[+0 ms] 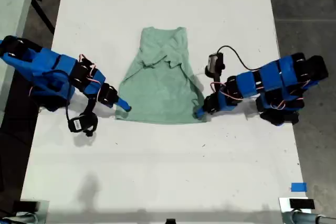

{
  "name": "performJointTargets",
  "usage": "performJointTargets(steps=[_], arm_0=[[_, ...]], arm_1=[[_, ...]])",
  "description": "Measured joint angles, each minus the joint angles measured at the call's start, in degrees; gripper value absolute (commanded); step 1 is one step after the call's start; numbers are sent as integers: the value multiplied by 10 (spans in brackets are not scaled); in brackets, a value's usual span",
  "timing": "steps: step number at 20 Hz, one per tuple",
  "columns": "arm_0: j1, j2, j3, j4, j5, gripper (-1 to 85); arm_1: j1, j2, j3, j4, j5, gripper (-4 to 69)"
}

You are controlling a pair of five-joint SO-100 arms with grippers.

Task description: Fold t-shirt

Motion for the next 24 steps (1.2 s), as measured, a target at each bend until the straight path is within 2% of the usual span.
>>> performJointTargets(steps=[3, 5, 6, 11, 13, 18, 21, 22, 23, 24], arm_0=[[1, 0, 4, -2, 0, 333], [0, 0, 4, -2, 0, 333], [0, 0, 4, -2, 0, 333], [0, 0, 4, -2, 0, 332], [0, 0, 5, -2, -2, 332], [0, 0, 11, -2, -4, 332], [0, 18, 21, -3, -4, 333], [0, 20, 26, -4, -4, 334], [0, 21, 28, -4, -4, 334], [0, 22, 28, -5, -4, 334]], arm_1=[[0, -40, -11, -46, 2, 1], [-1, -43, -18, -47, 2, 1], [-2, -40, -25, -28, 2, 1], [1, -6, -188, 165, -43, 1], [7, -16, -271, 204, -59, 1], [19, -185, -432, 174, -90, 1], [-1, -343, -577, 167, -95, 10], [-10, -394, -635, 168, -99, 304], [-17, -439, -700, 187, -105, 356], [-19, -460, -758, 217, -123, 333]])
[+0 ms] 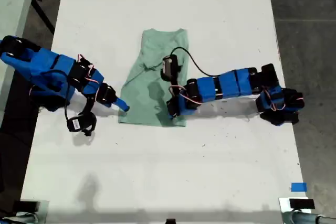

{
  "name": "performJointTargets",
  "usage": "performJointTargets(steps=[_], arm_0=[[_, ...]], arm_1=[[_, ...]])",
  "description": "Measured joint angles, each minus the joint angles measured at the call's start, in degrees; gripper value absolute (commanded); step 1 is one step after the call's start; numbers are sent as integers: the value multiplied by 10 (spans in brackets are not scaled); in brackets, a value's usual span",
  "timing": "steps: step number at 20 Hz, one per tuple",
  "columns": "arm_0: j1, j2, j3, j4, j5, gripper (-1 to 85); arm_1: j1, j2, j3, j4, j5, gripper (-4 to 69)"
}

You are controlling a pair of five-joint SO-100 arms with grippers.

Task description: Fold t-shirt

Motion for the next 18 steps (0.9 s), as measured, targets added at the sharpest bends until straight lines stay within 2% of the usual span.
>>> performJointTargets(steps=[3, 9, 15, 18], arm_0=[[0, 0, 0, 0, 0, 332], [1, 0, 2, -7, -11, 333], [24, -64, 16, -53, -64, 332], [36, -126, 16, -92, -112, 290]], arm_1=[[2, 45, -83, 79, -31, 296], [23, 159, -83, 181, -46, 269], [30, 192, -16, 185, -41, 242], [30, 195, -7, 185, -41, 229]])
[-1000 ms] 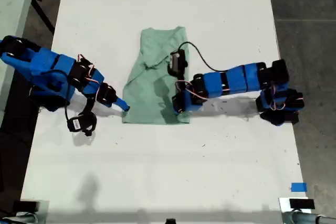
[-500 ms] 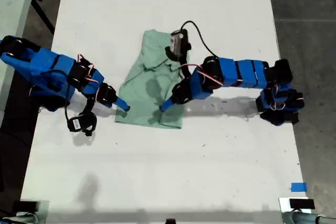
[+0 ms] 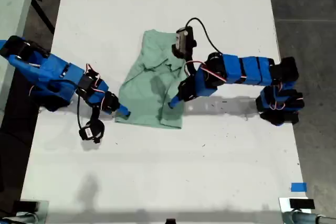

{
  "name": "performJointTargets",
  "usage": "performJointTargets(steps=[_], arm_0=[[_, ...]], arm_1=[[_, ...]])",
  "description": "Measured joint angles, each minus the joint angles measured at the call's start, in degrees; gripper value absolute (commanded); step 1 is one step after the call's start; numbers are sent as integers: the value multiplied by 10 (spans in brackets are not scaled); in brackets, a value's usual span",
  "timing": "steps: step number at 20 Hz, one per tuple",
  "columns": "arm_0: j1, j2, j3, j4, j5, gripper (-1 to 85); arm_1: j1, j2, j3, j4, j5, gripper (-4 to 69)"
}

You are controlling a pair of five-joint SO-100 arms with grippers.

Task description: Fold t-shirt

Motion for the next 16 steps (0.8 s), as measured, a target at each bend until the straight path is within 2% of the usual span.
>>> performJointTargets(steps=[3, 4, 8, 11, 14, 16], arm_0=[[3, -52, 16, -41, -40, 23], [4, -58, 17, -45, -52, 0], [1, -46, 18, -34, -62, 0], [-19, 25, 15, 85, -65, 0], [-34, 61, -33, 120, -24, 0], [-22, -2, -133, 132, 24, 0]], arm_1=[[0, 25, 20, 0, 2, 223], [0, 34, 32, -1, 4, 221], [0, 64, 73, -14, 11, 213], [0, 80, 103, -27, 12, 209], [0, 97, 137, -41, 14, 204], [7, 108, 153, -46, 14, 204]])
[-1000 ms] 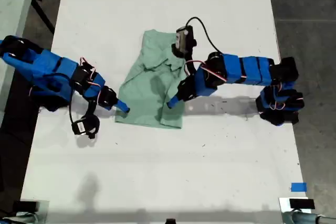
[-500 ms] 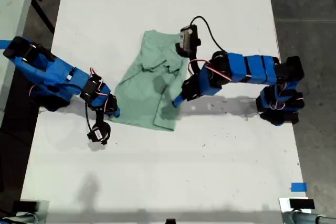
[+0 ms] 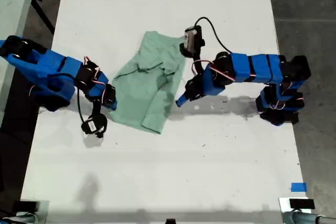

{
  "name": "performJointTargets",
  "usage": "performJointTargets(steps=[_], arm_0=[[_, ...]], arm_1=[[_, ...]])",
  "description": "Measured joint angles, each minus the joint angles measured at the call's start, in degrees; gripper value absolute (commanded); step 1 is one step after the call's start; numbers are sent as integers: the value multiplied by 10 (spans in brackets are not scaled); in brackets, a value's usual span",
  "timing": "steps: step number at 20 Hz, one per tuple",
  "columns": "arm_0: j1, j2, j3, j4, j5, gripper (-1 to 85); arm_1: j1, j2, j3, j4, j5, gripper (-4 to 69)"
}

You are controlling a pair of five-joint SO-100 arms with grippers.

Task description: Fold t-shirt

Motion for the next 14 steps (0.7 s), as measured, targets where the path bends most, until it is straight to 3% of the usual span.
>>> performJointTargets(steps=[2, 5, 7, 8, 11, 14], arm_0=[[28, -117, -126, 8, 52, 0], [68, -352, -366, 88, 92, 13], [78, -515, -540, 157, 106, 326], [79, -570, -615, 202, 110, 364], [73, -571, -676, 248, 137, 355], [35, -481, -677, 229, 182, 342]], arm_1=[[8, 10, 12, -3, 0, 202], [12, 13, 18, -4, 0, 201], [12, 13, 33, -11, 0, 200], [12, 13, 36, -13, 3, 199], [12, 13, 48, -23, 7, 196], [12, 13, 60, -39, 8, 192]])
